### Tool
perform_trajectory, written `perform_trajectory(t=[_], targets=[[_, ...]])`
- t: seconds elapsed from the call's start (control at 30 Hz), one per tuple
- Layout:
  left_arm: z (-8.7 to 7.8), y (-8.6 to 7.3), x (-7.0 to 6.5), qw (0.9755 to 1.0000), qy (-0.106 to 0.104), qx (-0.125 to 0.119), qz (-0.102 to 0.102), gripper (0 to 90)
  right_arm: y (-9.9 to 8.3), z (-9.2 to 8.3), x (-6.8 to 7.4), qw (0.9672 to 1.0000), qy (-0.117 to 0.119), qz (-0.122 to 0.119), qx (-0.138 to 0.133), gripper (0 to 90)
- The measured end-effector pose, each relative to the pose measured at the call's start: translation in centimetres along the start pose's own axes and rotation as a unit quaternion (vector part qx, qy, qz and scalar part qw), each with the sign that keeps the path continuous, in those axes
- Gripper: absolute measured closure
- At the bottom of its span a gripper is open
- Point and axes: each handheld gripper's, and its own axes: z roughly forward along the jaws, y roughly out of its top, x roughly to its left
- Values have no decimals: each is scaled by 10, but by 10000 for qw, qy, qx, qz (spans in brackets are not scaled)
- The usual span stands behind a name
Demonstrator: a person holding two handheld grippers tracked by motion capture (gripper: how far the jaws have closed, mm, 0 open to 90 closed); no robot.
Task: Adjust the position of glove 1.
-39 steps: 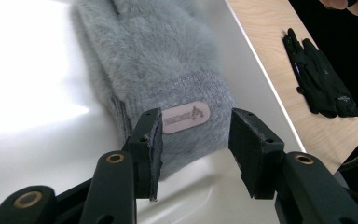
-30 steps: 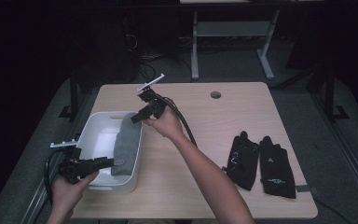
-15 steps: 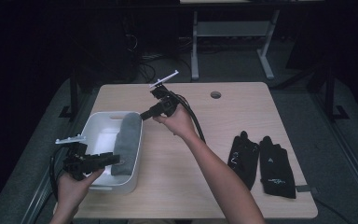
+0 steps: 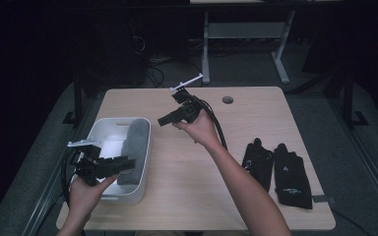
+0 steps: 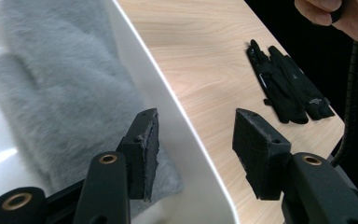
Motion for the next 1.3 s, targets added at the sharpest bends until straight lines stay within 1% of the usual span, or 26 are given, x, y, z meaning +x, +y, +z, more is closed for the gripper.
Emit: perform_trajectory(t=[0.2, 0.37, 0.43, 0.7, 0.77, 0.87, 0.93, 1.03, 1.1, 1.13, 1.23, 1.3], targets=[[9, 5, -11, 9999, -102, 22, 133, 492, -9, -17, -6, 9999, -17, 82, -74, 542], [16, 9, -21, 9995, -177, 60, 263, 489, -18, -31, -10, 9999, -30, 96, -130, 537], [19, 11, -26, 9994, -204, 49, 276, 487, -20, -35, -11, 9998, -45, 107, -144, 536], [30, 15, -42, 9985, -326, 109, 431, 476, -33, -59, -18, 9996, -121, 148, -197, 530], [33, 16, -46, 9980, -365, 142, 497, 472, -36, -64, -20, 9994, -140, 202, -227, 528], [36, 17, -49, 9976, -392, 156, 540, 467, -43, -72, -24, 9993, -171, 231, -245, 526], [39, 18, -51, 9974, -409, 188, 566, 463, -47, -76, -27, 9992, -201, 263, -209, 522], [42, 19, -54, 9972, -445, 193, 569, 458, -53, -83, -31, 9989, -213, 316, -263, 522], [44, 20, -55, 9968, -465, 208, 620, 453, -57, -87, -33, 9989, -232, 326, -263, 519], [46, 20, -57, 9967, -483, 209, 615, 452, -58, -88, -33, 9987, -238, 361, -267, 518], [49, 21, -61, 9965, -515, 222, 628, 446, -63, -92, -36, 9987, -253, 358, -267, 513], [52, 22, -63, 9961, -546, 218, 664, 442, -66, -95, -37, 9986, -262, 385, -262, 508]])
